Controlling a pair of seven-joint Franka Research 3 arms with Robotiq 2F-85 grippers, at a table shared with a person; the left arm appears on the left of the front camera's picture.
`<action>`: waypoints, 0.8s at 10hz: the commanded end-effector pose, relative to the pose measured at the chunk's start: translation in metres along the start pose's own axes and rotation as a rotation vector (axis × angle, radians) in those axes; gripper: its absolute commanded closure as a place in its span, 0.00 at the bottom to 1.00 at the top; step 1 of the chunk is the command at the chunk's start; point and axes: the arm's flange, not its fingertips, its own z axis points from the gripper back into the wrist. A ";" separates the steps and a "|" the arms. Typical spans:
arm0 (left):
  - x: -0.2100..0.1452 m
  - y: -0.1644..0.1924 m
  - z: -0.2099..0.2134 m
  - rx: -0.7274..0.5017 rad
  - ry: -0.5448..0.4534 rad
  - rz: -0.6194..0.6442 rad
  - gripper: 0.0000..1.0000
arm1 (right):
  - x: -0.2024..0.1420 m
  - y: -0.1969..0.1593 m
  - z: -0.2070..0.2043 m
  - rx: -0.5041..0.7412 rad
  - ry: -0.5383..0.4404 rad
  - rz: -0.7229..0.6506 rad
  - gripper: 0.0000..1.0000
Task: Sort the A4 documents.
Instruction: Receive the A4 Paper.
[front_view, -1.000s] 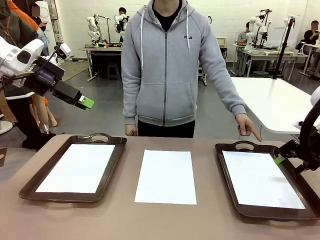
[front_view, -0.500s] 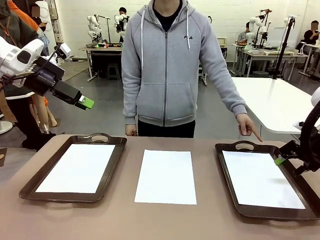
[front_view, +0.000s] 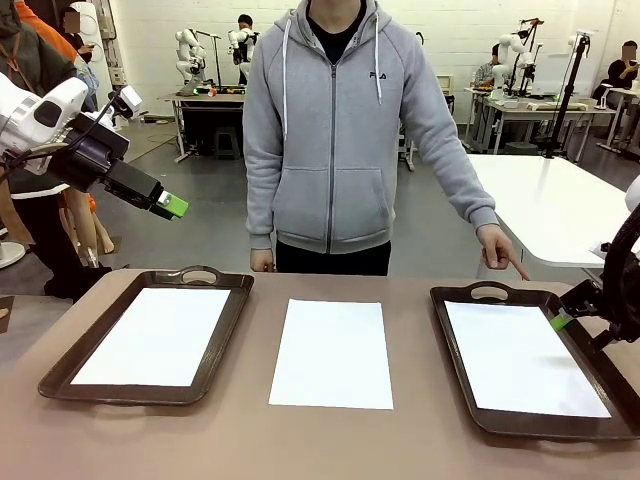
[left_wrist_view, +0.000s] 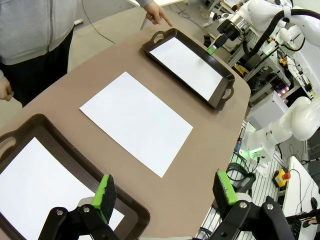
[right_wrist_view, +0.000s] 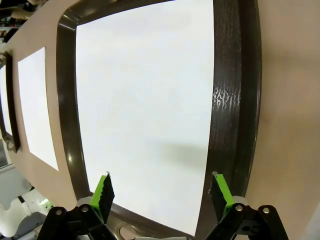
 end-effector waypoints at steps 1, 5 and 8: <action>-0.001 0.000 0.001 -0.002 0.007 -0.005 0.00 | 0.000 0.000 0.001 0.001 0.001 0.002 0.00; -0.001 0.000 0.001 -0.002 0.007 -0.005 0.00 | 0.000 0.000 0.001 0.001 0.001 0.002 0.00; -0.001 0.000 0.001 -0.002 0.007 -0.005 0.00 | -0.009 0.013 0.007 -0.075 -0.127 0.090 0.00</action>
